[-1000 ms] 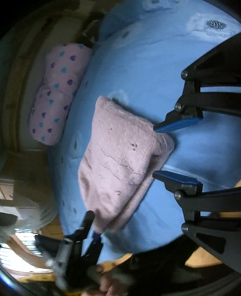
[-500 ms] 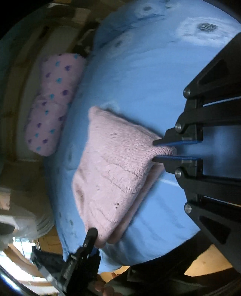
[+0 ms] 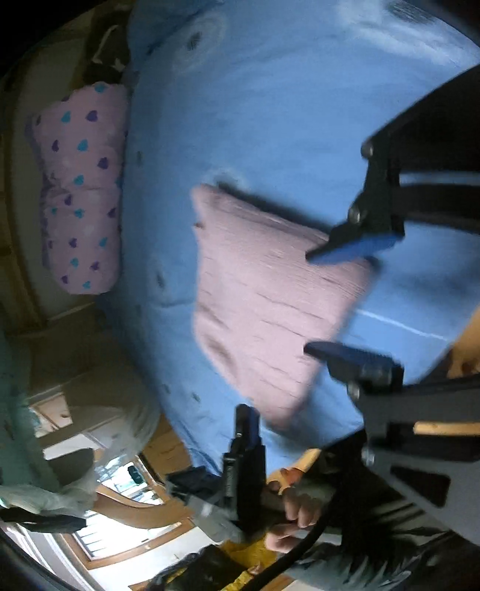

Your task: Fold small clothes

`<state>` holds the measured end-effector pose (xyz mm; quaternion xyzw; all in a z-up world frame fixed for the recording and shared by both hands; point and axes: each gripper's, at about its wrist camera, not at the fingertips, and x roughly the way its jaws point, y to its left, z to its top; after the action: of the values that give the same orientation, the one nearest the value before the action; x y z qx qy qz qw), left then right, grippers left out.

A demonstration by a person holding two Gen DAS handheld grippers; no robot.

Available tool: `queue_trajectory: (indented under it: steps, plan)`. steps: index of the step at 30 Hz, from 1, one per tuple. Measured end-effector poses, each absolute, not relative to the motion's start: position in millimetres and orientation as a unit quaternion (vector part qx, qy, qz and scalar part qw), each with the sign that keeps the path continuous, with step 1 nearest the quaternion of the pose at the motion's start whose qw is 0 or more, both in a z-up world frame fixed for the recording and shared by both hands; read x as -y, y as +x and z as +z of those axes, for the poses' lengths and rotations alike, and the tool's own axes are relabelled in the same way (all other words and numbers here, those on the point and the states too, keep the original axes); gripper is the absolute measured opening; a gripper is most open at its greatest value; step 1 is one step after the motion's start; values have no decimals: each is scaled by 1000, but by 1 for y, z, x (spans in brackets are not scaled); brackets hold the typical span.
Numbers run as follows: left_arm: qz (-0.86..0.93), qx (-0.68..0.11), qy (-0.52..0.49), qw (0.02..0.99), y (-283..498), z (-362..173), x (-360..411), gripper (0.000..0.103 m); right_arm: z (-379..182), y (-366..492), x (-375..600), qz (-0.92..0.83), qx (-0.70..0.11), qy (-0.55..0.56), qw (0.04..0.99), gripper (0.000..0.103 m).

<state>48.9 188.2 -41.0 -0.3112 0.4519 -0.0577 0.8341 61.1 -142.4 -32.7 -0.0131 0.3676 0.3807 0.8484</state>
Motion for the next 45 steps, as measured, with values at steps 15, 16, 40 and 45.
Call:
queue_trajectory:
  steps: [15, 16, 40, 45]
  plan:
    - [-31, -480, -324, 814, 173, -80, -216, 5, -111, 258, 83, 325, -531, 12, 782, 3]
    - [-30, -479, -321, 817, 174, -78, -216, 5, -109, 257, 82, 326, -530, 7, 783, 3]
    - [-76, -421, -296, 854, 119, -40, -216, 57, -88, 227, 109, 300, -469, 64, 828, 61]
    - [-75, -453, -261, 849, 98, -59, -186, 60, -96, 199, 130, 324, -486, 90, 806, 71]
